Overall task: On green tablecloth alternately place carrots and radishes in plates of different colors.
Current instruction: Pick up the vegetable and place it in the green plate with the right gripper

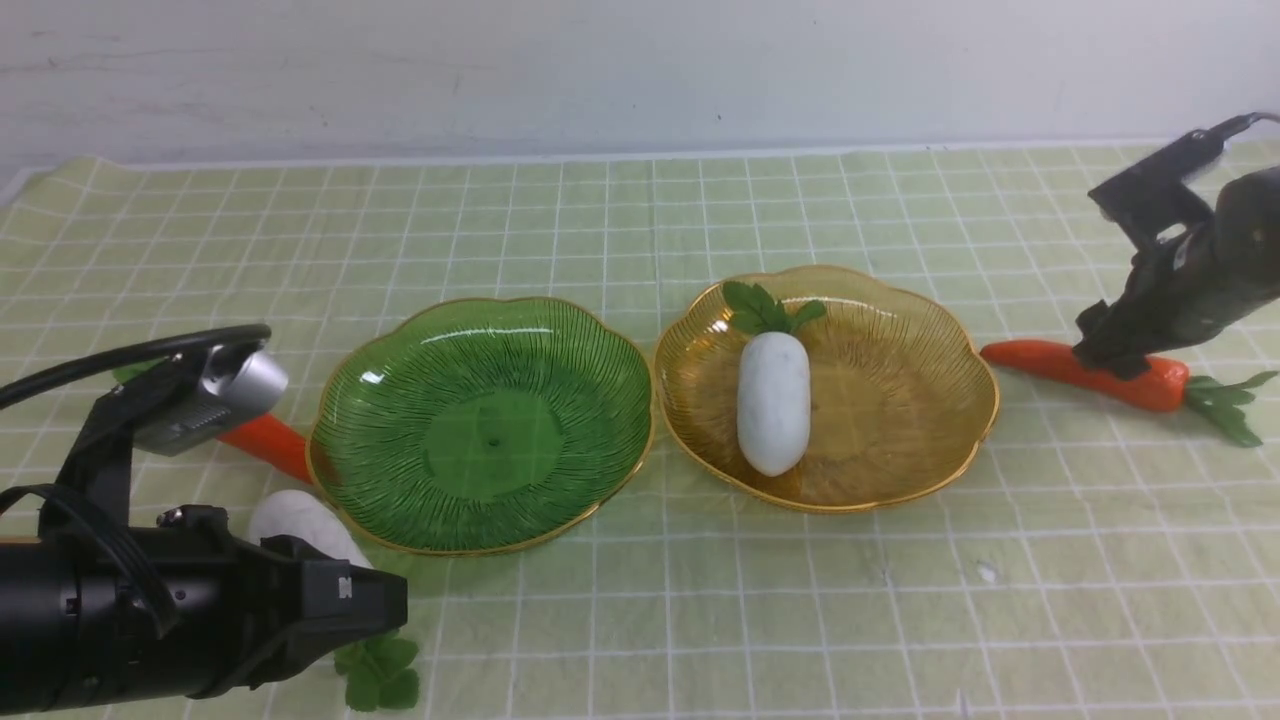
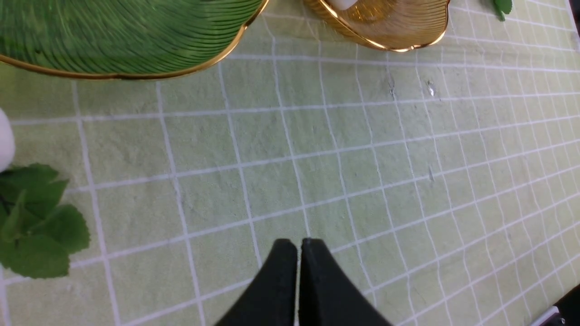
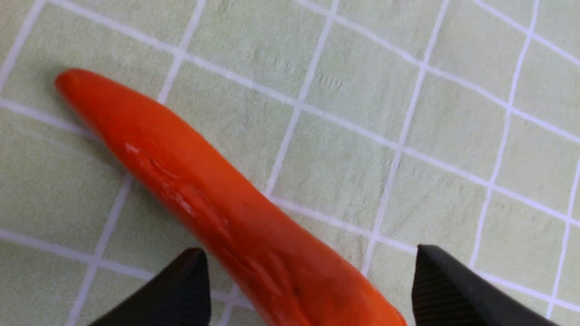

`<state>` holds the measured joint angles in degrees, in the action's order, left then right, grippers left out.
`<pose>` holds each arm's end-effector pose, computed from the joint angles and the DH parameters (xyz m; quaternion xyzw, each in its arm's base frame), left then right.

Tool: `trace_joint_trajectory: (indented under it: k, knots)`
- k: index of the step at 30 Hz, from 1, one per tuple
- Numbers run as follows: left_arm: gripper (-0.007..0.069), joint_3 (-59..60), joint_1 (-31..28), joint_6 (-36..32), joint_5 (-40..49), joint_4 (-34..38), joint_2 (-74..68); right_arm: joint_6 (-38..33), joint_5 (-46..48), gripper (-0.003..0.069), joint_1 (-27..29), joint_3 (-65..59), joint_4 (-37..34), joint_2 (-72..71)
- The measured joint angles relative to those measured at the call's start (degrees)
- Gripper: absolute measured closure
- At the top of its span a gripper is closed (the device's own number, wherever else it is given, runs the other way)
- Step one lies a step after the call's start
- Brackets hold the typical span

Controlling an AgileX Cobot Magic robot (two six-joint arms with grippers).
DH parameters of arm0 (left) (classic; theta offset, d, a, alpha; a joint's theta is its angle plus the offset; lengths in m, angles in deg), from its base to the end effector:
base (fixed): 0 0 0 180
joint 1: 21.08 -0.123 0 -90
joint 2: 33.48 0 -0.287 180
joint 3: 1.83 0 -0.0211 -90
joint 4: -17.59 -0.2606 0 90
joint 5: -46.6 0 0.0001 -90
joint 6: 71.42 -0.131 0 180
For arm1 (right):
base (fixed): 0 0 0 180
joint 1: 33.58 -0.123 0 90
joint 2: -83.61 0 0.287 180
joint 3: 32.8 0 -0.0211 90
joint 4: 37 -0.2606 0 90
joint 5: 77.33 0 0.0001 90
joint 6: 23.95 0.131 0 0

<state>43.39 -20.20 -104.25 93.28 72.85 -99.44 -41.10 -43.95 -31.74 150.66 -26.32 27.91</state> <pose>0.1966 -0.0814 0.2275 0.0153 0.9039 -0.3303 0.2715 0.4532 -0.0279 0.1277 -0.1930 0.9534 -0.1030 0.2080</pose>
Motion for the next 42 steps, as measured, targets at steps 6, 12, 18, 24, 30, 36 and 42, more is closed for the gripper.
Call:
trace_joint_trajectory:
  k: [6, 12, 18, 24, 30, 36, 42]
  knots:
    - [0.0631, 0.00, 0.00, 0.00, 0.00, 0.00, 0.00, -2.21, 0.84, 0.0111, 0.00, 0.00, -1.19, 0.00]
    - [0.0631, 0.00, 0.00, 0.00, 0.00, 0.00, 0.00, -4.32, -0.71, 0.0111, 0.00, 0.00, -1.19, 1.00]
    - [0.0631, 0.00, 0.00, 0.00, 0.00, 0.00, 0.00, -5.62, -0.62, 0.0115, 0.00, 0.30, -1.36, 3.57]
    - [0.0631, 0.00, 0.00, 0.00, 0.00, 0.00, 0.00, -5.80, -0.17, 0.0169, -0.06, 0.46, -1.48, 3.69]
    - [0.0631, 0.00, 0.00, 0.00, 0.00, 0.00, 0.00, -5.80, 1.53, 0.0361, -0.37, 0.46, -1.60, 3.34]
    - [0.0631, 0.00, 0.00, 0.00, 0.00, 0.00, 0.00, -4.64, 9.68, 0.0379, -0.49, 5.83, -0.96, -1.16]
    - [0.0631, 0.00, 0.00, 0.06, -0.52, 0.00, 0.00, 0.43, 19.55, 0.0379, -1.87, 14.84, -11.58, -6.55]
